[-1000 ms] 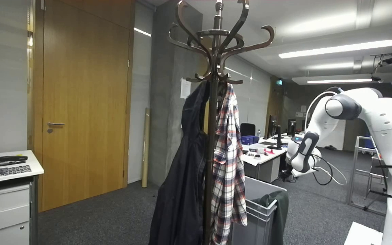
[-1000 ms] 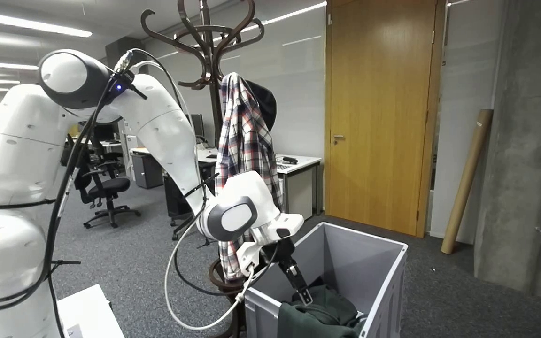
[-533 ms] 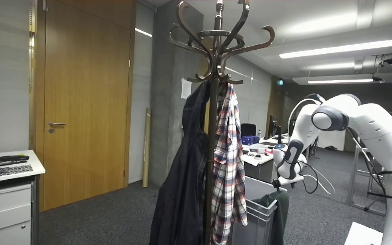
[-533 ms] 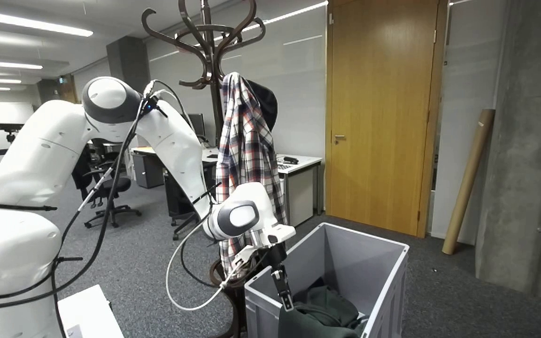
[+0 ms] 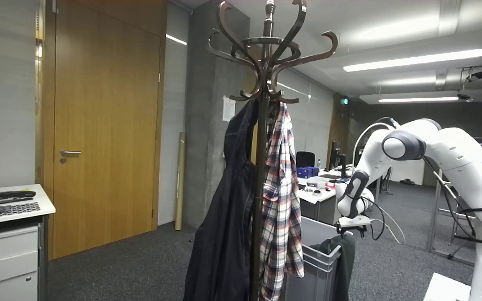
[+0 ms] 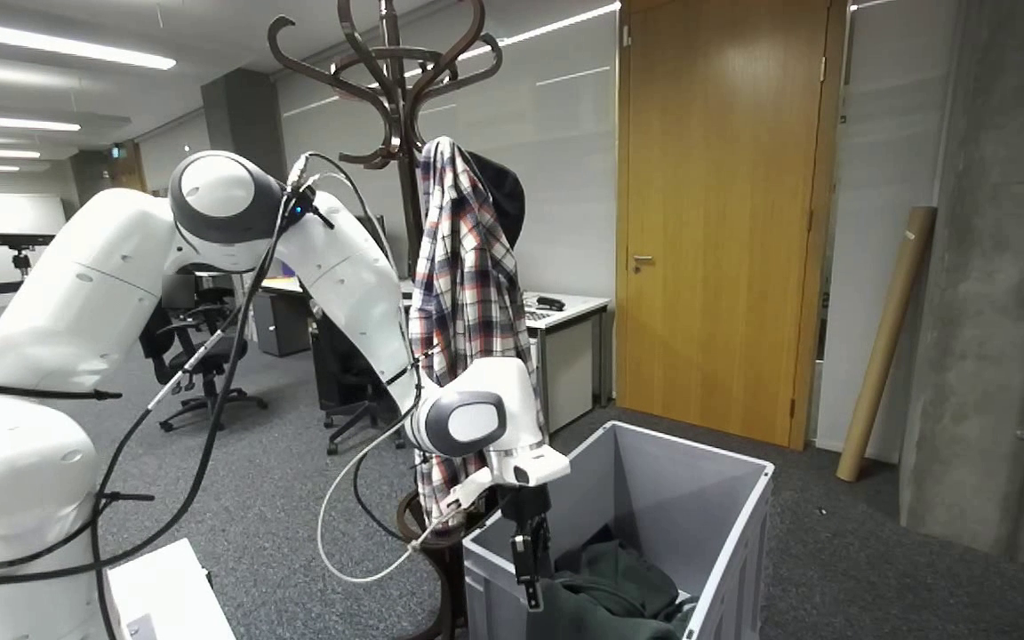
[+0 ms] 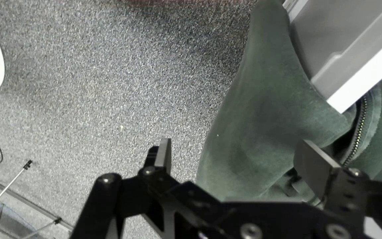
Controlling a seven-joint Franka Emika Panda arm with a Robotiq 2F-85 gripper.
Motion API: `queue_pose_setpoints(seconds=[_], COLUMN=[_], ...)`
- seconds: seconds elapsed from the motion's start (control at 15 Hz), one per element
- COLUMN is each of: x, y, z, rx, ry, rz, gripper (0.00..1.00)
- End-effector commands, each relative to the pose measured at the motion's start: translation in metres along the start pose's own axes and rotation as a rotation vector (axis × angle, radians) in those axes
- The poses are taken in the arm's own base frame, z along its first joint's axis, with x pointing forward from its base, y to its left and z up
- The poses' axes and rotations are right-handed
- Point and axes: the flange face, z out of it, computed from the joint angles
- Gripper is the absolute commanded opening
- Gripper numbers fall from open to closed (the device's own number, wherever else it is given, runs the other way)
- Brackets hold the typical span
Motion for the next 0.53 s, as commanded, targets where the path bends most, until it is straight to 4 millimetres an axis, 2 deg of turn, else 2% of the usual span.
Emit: queue_pose_setpoints(seconds=[0.0,0.13,0.47], x=[0.019,0.027,0.037], y=[0.011,0.014,0.009], z=[0.004,0.011,0.018], rx=[0.113,0.174,0.286], ry=[-0.049,-0.06,-0.043], rz=[0.105,0.149,0.159], gripper=[1.0,1.0,1.0])
